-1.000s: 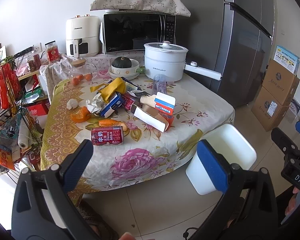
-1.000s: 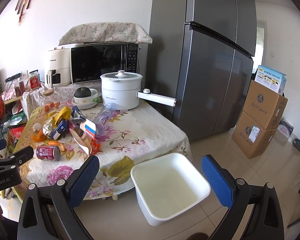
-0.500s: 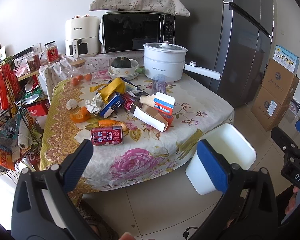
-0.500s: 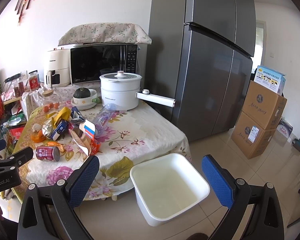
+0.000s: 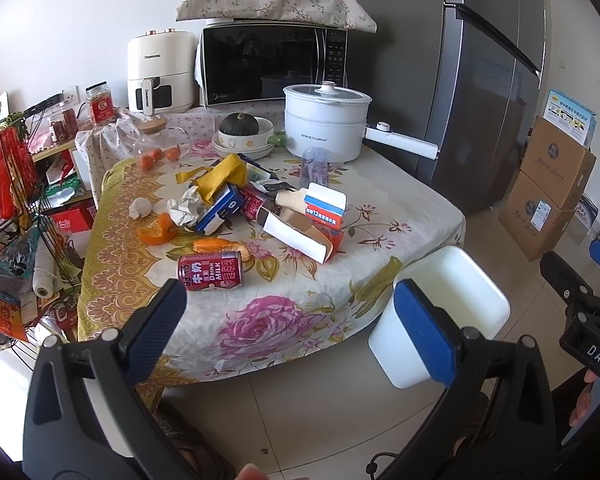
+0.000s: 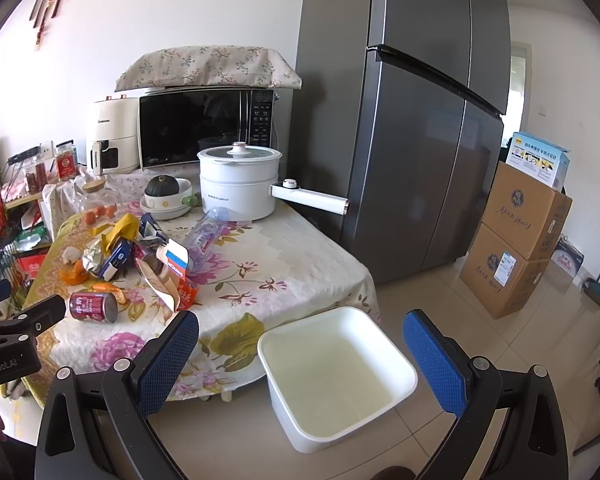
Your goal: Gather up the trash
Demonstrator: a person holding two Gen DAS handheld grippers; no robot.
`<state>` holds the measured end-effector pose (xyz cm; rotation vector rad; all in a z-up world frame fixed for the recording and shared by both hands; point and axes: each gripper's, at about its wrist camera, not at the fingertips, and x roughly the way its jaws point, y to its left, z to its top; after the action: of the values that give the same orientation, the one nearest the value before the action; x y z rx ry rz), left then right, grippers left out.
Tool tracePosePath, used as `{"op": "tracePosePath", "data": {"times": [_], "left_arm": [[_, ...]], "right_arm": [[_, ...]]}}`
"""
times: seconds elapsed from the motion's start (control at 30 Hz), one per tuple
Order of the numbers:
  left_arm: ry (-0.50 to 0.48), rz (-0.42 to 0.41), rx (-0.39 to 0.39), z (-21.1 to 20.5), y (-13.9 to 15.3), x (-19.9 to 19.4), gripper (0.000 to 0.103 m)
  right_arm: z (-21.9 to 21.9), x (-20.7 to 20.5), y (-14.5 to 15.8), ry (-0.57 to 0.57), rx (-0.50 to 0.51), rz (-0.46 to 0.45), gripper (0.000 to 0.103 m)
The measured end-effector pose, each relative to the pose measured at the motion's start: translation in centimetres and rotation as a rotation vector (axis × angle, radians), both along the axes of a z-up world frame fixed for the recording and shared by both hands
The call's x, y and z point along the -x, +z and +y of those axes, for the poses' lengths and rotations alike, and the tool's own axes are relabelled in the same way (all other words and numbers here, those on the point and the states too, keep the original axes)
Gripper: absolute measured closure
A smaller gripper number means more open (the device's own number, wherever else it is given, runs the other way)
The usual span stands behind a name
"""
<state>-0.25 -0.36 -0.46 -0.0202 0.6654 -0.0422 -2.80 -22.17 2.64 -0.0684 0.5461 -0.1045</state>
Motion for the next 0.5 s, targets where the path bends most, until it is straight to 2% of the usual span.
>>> {"op": "tracePosePath", "data": {"times": [0.23, 0.5], "left_arm": [[-0.025, 0.016, 0.028, 0.3, 0.1, -0.4, 0.000], [-0.050, 0.038, 0.035, 1.9, 0.7, -2.8, 0.000]], "right_arm": [[-0.5, -0.4, -0.1, -0.013, 0.008, 0.018, 0.000], [-0.7, -3.0, 1.0, 0.051, -0.020, 0.073, 0.000]]}}
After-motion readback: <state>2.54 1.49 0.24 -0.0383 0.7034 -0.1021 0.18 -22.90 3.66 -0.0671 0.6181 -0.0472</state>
